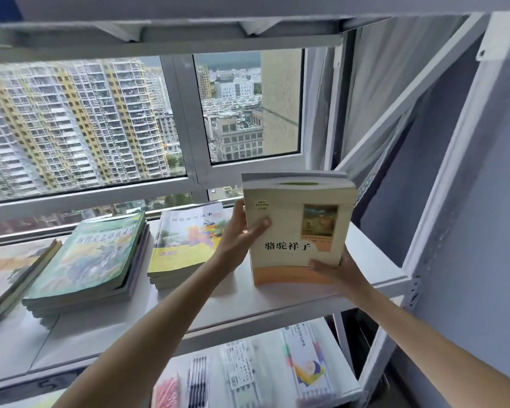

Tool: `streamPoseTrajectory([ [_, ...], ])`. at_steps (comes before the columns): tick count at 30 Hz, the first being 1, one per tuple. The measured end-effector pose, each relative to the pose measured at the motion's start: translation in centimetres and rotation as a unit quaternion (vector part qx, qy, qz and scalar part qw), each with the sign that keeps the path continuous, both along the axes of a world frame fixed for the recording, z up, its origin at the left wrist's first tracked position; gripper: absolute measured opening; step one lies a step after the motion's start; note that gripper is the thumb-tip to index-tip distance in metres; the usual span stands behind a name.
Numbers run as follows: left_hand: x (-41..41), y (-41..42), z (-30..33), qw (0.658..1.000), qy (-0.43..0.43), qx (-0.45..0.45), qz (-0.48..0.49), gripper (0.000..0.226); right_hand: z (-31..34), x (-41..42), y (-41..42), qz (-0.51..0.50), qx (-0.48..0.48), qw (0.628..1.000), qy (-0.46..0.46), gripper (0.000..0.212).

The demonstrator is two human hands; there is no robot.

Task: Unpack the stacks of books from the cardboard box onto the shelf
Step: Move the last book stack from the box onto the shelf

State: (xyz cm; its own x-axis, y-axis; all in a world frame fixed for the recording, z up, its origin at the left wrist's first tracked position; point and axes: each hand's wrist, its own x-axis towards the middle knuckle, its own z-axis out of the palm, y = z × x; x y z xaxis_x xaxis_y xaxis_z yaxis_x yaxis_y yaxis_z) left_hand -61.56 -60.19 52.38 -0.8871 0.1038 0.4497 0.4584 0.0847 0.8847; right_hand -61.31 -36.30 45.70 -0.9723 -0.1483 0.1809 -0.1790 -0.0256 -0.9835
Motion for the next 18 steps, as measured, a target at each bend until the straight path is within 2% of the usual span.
streamPoseTrajectory([
  [2,0.0,0.7,-1.1,1.000,0.003,0.011,0.027,0.041,-0.5,-0.2,-0.2,-0.003,0.015,1.000,0.007,0.070],
  [5,-0.9,1.5,-1.3,0.996,0.011,0.029,0.086,0.029,-0.4,-0.9,-0.5,-0.015,0.009,1.000,0.011,0.065],
  [7,-2.1,1.5,-0.7,0.992,0.002,0.011,0.123,0.023,0.3,-1.5,-0.5,-0.001,-0.011,1.000,0.012,0.061],
  [9,-3.7,1.3,0.2,0.986,-0.026,-0.020,0.162,0.031,1.2,-2.4,-0.6,0.024,-0.028,0.999,-0.011,0.054],
  [11,-5.9,1.0,0.9,0.976,-0.076,-0.066,0.195,0.047,2.1,-4.1,-0.9,0.017,-0.021,0.998,-0.059,0.049],
  [14,-9.4,0.9,0.9,0.941,-0.209,-0.124,0.237,0.075,3.1,-7.1,-1.3,-0.014,0.006,0.991,-0.132,0.044],
  [16,-11.3,0.8,0.1,0.911,-0.284,-0.157,0.253,0.081,3.4,-9.2,-1.4,-0.014,0.034,0.984,-0.177,0.035],
  [18,-12.8,0.6,-0.6,0.882,-0.323,-0.225,0.258,0.080,3.3,-10.9,-1.6,-0.022,0.049,0.972,-0.227,0.039],
])
